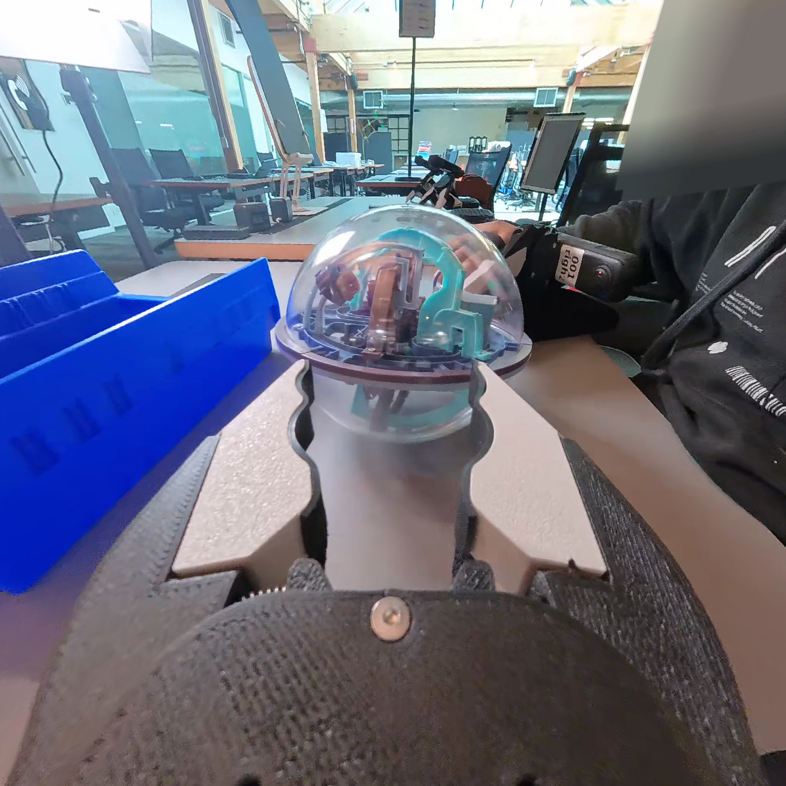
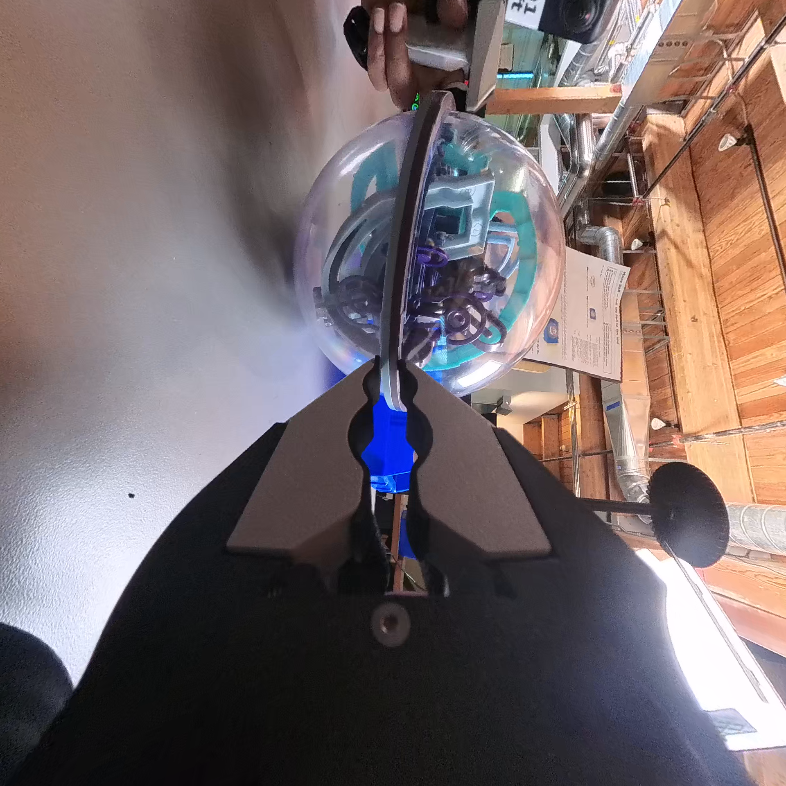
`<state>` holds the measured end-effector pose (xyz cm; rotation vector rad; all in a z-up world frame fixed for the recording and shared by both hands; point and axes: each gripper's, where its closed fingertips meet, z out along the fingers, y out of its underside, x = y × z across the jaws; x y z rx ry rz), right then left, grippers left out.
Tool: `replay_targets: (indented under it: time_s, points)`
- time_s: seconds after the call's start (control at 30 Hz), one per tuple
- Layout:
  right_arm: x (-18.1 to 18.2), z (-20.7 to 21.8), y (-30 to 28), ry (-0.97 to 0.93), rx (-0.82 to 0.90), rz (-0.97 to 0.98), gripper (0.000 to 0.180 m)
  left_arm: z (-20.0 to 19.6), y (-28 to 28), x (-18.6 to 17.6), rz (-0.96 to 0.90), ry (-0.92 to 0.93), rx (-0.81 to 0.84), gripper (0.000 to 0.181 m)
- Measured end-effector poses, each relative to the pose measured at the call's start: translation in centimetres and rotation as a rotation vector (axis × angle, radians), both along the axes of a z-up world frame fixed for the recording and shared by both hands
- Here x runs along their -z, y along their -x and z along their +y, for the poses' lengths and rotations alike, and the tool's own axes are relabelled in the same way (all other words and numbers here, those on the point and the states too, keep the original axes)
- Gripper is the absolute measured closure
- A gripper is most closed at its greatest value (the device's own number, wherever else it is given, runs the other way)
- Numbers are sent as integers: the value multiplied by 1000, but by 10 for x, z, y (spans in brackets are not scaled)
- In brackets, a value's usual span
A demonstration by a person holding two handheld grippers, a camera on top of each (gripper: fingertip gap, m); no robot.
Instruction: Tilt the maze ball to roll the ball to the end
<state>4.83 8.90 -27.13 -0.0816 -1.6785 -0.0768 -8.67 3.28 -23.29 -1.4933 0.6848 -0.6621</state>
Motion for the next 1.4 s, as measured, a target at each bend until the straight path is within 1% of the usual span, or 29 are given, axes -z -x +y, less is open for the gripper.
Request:
replay_targets:
  time_s: [0.1,0.2,0.33,0.67,0.8,0.93,1.0,1.07,1.17,1.2,1.3,1.4]
  points:
    - [0,1,1,-2,0,-3,174,-2,-7,1,17,-2,20,111]
    - [1,2,2,-11,6,-2,174,-5,-11,0,39,-21,29,121]
    - [2,2,4,-19,7,-1,174,-8,-13,-1,64,-41,30,129]
    - [2,1,6,-38,13,-10,174,-14,-15,0,134,-86,20,140]
    - [4,-1,6,-37,13,-2,174,-16,-19,-1,158,-105,26,141]
    - [5,-4,7,-20,5,7,174,-16,-18,-4,142,-110,18,140]
    - [6,-4,7,-13,5,7,174,-12,-11,-6,112,-99,-4,135]
    - [8,-4,7,-11,4,4,174,-6,-4,-3,70,-63,-23,128]
    - [12,-4,8,4,3,-8,175,4,0,2,-21,25,-28,109]
    - [14,-3,8,9,4,-11,180,6,-1,0,-45,34,-22,105]
    - [20,-2,8,22,11,-26,180,6,-10,-6,-60,29,10,102]
    - [25,1,9,43,22,-43,180,6,-14,-11,-31,-2,-2,113]
